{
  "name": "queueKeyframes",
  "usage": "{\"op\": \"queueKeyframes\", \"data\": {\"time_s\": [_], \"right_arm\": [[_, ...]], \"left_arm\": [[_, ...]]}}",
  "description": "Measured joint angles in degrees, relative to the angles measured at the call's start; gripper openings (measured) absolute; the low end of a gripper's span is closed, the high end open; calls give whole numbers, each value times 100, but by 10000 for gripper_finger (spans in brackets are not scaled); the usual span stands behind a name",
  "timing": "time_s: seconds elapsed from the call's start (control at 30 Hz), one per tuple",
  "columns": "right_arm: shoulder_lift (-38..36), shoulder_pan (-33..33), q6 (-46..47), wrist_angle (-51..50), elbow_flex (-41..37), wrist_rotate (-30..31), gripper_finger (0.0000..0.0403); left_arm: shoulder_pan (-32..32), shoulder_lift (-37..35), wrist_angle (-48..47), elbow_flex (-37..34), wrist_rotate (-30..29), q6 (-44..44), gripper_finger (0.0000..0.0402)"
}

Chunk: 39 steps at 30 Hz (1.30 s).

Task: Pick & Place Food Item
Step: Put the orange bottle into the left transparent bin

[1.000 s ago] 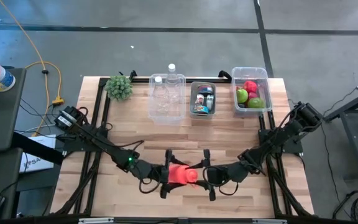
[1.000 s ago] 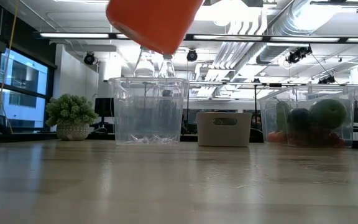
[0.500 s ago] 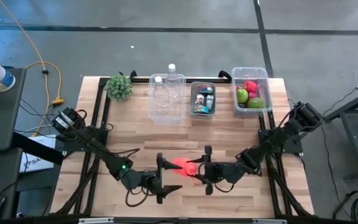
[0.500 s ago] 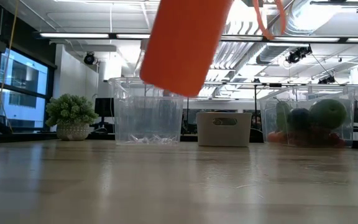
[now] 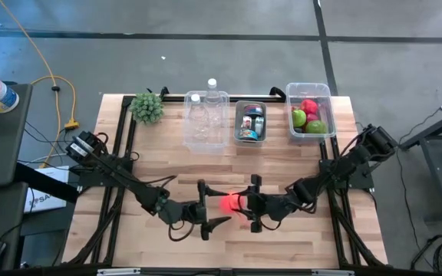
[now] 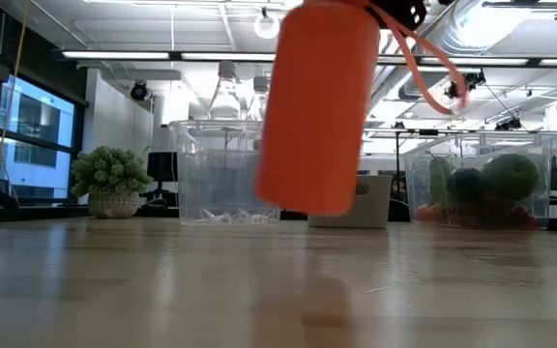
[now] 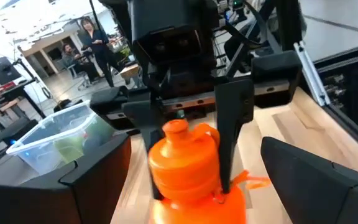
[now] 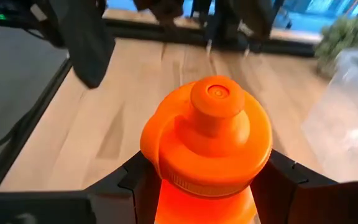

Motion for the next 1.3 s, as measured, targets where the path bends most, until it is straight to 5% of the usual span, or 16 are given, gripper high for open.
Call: {"op": "queueKeyframes", "data": {"time_s": [0.23, 1.3], "right_arm": [[297, -63, 671, -52, -1, 0, 178], [634, -109, 256, 447, 11, -37, 178]], "left_arm": [[29, 0, -542, 0, 1, 16, 350], [444, 7, -756, -4, 315, -1158, 350]]}}
